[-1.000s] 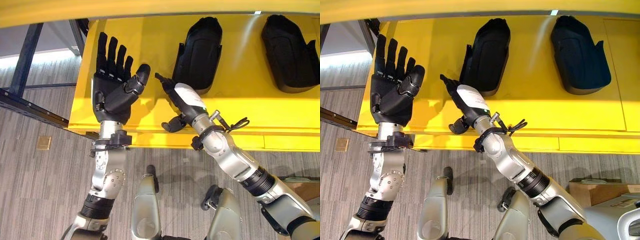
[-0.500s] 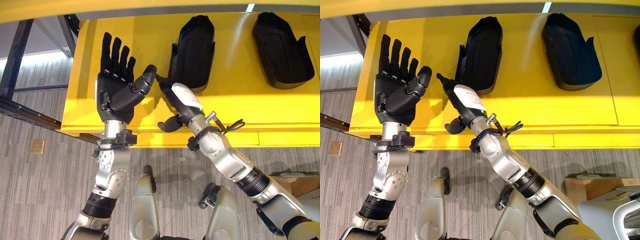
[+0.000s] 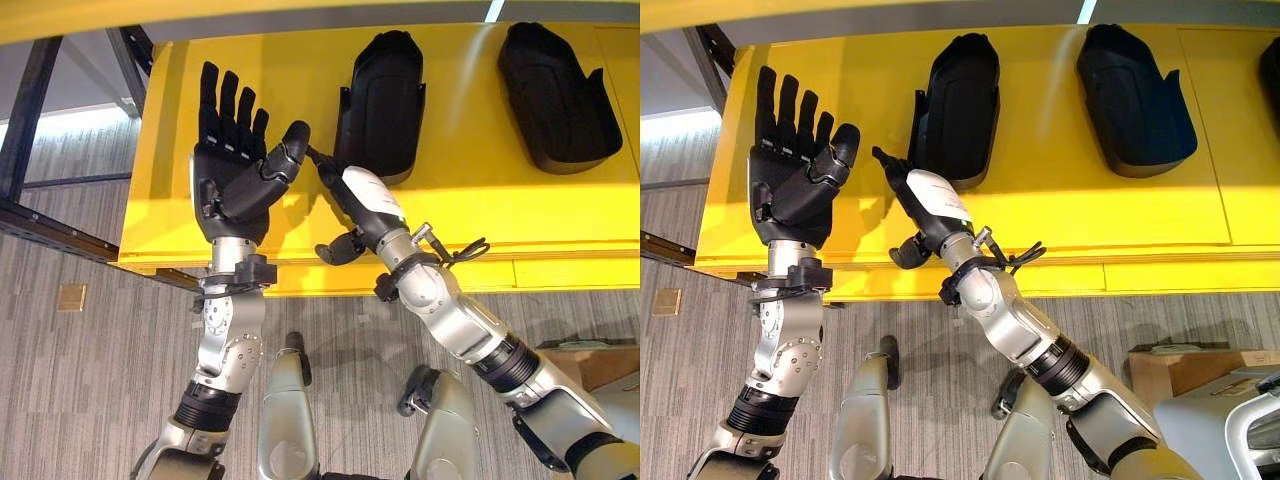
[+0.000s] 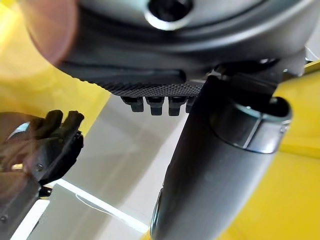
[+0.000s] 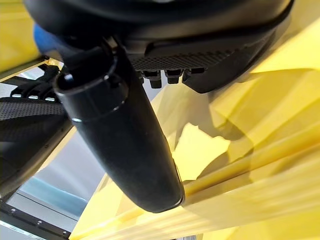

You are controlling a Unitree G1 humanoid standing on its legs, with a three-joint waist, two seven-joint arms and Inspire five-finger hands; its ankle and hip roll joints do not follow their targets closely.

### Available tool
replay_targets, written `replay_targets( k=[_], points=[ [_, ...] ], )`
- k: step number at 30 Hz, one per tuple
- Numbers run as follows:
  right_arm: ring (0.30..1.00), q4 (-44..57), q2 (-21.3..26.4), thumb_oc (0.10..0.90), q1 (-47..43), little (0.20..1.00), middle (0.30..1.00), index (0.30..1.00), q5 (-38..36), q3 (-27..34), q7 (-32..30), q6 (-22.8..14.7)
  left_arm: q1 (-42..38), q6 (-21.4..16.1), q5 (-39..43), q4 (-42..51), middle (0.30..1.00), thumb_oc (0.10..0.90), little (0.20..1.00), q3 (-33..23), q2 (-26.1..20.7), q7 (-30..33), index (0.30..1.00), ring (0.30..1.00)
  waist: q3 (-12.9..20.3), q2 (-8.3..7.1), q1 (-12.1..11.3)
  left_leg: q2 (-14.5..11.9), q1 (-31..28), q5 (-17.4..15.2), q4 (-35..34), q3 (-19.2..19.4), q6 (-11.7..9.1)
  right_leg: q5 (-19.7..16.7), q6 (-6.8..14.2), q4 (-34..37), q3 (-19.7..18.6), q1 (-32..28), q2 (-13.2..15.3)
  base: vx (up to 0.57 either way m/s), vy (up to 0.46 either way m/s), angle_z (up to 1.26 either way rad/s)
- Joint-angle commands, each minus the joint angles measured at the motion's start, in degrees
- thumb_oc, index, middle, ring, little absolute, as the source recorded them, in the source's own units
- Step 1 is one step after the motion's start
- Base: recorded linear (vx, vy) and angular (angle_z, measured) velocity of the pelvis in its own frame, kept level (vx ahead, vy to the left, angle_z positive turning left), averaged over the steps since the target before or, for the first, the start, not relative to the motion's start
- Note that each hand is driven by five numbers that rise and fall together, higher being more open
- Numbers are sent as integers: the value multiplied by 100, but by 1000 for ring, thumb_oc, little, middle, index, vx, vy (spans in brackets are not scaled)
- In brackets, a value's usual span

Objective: Move parts from the plastic box to the shelf.

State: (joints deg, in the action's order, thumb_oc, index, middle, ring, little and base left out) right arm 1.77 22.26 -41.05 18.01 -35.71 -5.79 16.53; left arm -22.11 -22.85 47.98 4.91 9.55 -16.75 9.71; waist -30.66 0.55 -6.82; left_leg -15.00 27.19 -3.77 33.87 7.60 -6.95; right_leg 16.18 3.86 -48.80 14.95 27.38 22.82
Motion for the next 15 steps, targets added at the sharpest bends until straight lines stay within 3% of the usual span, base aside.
replay_targets(
  k=[1,7,15],
  points=[
    [1000,-37,-288,900,-640,1000,1000,1000,144,359,-533,-294,-729,-694,-436,678,1000,900,1000,75,-17,-158,1000,1000,235,-27,-20,-110,-454,-545,-163,83,130,-295,198,525,-418,-211,6,0,0,0],
    [1000,-178,-285,900,-562,1000,1000,1000,214,471,-645,-499,-789,-790,-438,585,1000,900,1000,81,4,-156,1000,1000,226,-31,43,-114,-454,-548,-168,104,133,-297,183,533,-454,-189,-33,0,0,0],
    [1000,-186,-246,900,-528,1000,1000,1000,207,530,-707,-439,-861,-868,-377,569,1000,900,1000,98,60,-221,1000,1000,239,-44,71,-104,-439,-580,-134,109,145,-276,177,498,-469,-167,-42,0,0,0]
  ],
)
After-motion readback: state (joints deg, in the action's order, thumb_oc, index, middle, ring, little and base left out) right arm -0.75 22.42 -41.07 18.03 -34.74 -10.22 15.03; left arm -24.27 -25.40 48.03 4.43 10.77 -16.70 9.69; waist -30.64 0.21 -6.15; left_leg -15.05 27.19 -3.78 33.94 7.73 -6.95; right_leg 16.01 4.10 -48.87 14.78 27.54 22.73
